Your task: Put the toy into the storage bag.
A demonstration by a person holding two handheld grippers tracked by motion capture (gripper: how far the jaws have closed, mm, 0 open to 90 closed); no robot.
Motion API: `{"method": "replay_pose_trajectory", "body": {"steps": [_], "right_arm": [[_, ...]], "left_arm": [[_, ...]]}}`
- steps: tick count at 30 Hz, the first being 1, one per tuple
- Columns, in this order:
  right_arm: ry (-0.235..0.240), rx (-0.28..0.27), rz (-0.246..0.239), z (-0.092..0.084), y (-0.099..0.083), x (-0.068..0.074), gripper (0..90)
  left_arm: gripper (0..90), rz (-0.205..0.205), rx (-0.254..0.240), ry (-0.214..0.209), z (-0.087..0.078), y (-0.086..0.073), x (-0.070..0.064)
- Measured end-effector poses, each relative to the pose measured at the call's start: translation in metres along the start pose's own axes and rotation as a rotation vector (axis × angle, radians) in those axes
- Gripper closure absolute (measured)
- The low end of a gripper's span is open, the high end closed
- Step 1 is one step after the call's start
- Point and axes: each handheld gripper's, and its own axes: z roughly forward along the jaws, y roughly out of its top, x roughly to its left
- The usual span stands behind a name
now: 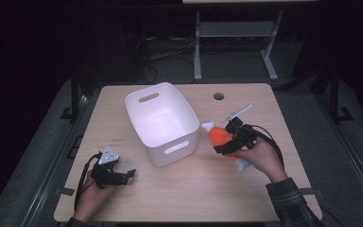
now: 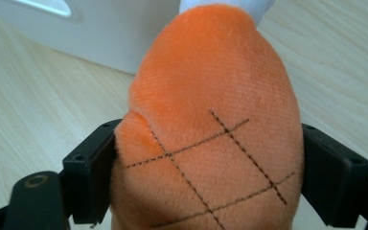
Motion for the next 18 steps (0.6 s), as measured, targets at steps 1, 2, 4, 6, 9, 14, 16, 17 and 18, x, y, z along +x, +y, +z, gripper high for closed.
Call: {"method": "replay_pose_trajectory", "body": {"steps": [1,2,4,6,9,14,16,17,18], "right_arm": [[0.001,0.002,0.002,0.000,0.001,0.000,17.2],[0.000,0.000,0.001,-0.001,0.002,-0.001,17.2],[-0.002,0.000,0.004,-0.002,0.005,-0.002,17.2],[-0.002,-0.005,0.005,-0.002,0.007,-0.002,17.2],[-0.007,-0.006,0.007,-0.005,0.012,-0.004,17.2],[-0.018,-0.010,0.006,-0.009,0.020,-0.005,17.2],[-0.020,-0.014,0.003,-0.010,0.024,-0.006,17.2],[-0.022,-0.013,0.003,-0.010,0.025,-0.006,17.2],[-0.022,-0.015,0.004,-0.011,0.027,-0.006,17.2]], "left_arm": [[13.0,0.000,0.000,0.000,0.000,0.000,0.000],[13.0,-0.001,0.000,0.000,0.000,0.000,0.000],[13.0,-0.001,-0.001,0.000,0.000,0.000,0.000],[13.0,-0.001,0.000,0.000,0.000,0.000,0.000],[13.0,0.002,0.000,0.001,0.000,0.000,0.000],[13.0,0.002,0.000,0.001,0.000,0.000,0.000],[13.0,0.002,0.000,0.001,0.000,0.000,0.000],[13.1,0.002,0.000,0.001,0.000,0.000,0.000],[13.0,0.002,0.000,0.001,0.000,0.000,0.000]]}}
